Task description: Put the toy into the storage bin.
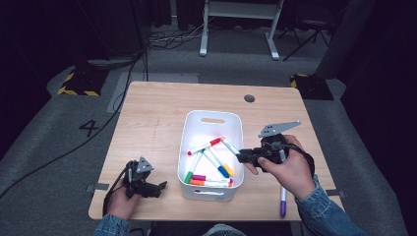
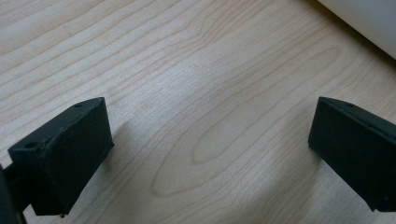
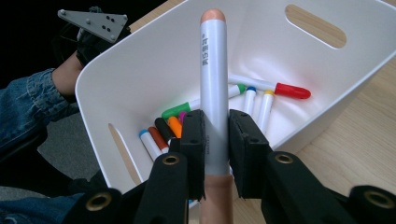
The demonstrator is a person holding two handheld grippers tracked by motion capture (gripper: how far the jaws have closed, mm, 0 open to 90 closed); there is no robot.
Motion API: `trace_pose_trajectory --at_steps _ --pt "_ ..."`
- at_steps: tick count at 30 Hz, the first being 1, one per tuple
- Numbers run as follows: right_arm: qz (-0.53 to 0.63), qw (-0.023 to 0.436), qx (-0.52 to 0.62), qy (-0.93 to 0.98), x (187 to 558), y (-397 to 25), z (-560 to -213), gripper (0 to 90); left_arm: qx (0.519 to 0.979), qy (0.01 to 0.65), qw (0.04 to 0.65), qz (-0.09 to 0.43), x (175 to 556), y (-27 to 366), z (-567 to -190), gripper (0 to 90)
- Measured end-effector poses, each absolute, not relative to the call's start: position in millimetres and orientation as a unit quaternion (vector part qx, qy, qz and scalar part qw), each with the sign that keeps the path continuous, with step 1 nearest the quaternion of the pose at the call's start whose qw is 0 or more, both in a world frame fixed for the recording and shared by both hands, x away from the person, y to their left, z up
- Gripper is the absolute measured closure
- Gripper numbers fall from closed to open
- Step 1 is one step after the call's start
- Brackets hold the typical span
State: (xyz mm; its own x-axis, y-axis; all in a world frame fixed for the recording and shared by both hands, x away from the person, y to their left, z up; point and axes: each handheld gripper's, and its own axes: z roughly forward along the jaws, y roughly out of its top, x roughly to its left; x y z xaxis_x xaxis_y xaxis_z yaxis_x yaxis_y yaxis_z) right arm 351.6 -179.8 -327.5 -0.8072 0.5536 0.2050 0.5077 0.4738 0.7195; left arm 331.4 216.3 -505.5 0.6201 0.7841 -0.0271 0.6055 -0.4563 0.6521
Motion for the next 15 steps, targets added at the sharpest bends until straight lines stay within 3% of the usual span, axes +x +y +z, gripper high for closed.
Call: trace_pose_trajectory --at_steps 15 --pt "0.42 0.018 0.29 0.86 351.2 -159.7 -326.9 77.2 0.842 0.413 0.319 0.14 331.4 216.2 -505.5 0.0"
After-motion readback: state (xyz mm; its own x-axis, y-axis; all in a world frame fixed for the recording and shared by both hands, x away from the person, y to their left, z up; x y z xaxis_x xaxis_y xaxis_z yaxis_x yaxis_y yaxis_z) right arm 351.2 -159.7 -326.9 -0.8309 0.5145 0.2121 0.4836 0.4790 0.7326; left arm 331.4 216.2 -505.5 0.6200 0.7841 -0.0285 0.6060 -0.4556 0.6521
